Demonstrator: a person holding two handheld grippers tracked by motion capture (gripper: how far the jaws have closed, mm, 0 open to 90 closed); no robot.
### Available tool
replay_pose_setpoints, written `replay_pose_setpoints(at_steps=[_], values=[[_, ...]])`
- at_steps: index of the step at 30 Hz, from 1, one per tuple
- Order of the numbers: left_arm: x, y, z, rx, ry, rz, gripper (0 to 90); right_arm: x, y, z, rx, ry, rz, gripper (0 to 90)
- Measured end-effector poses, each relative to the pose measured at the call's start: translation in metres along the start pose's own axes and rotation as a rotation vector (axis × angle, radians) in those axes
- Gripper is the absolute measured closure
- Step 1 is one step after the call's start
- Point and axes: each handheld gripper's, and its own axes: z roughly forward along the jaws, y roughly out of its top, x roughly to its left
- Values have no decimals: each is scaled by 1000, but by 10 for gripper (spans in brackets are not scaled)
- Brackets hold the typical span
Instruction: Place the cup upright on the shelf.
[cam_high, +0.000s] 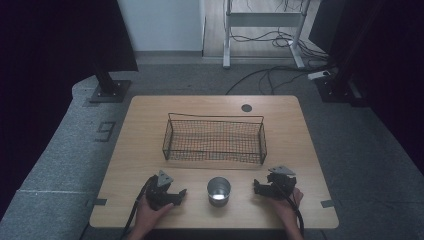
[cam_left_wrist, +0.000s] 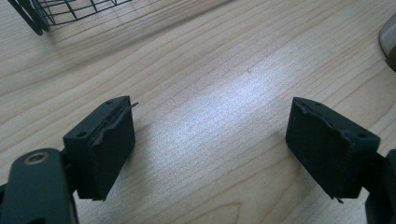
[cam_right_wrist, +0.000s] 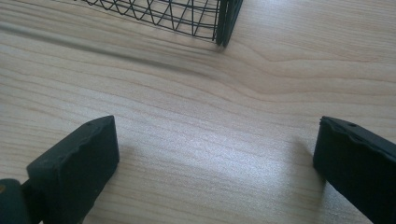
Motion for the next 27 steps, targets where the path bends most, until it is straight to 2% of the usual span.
replay_pose_setpoints(at_steps=[6, 15, 18, 20, 23, 25, 26, 27], values=[[0, 0, 0, 0, 0, 0, 156, 0, -1, -2, -1, -7, 6, 15], [0, 0, 0, 0, 0, 0, 156, 2, -2, -5, -1, 16, -14, 46], [0, 0, 0, 0, 0, 0, 156, 3, -1, -8, -9, 25, -27, 47], [0, 0, 0, 0, 0, 0, 156, 4, 0, -15, -40, 39, -28, 55], [0, 0, 0, 0, 0, 0, 156, 4, 0, -19, -53, 47, -26, 61], [0, 0, 0, 0, 0, 0, 156, 5, 0, -23, -66, 66, -26, 66], [0, 0, 0, 0, 0, 0, 156, 5, 0, -26, -74, 113, -9, 66], [0, 0, 0, 0, 0, 0, 156, 5, 1, -28, -79, 128, -10, 66]])
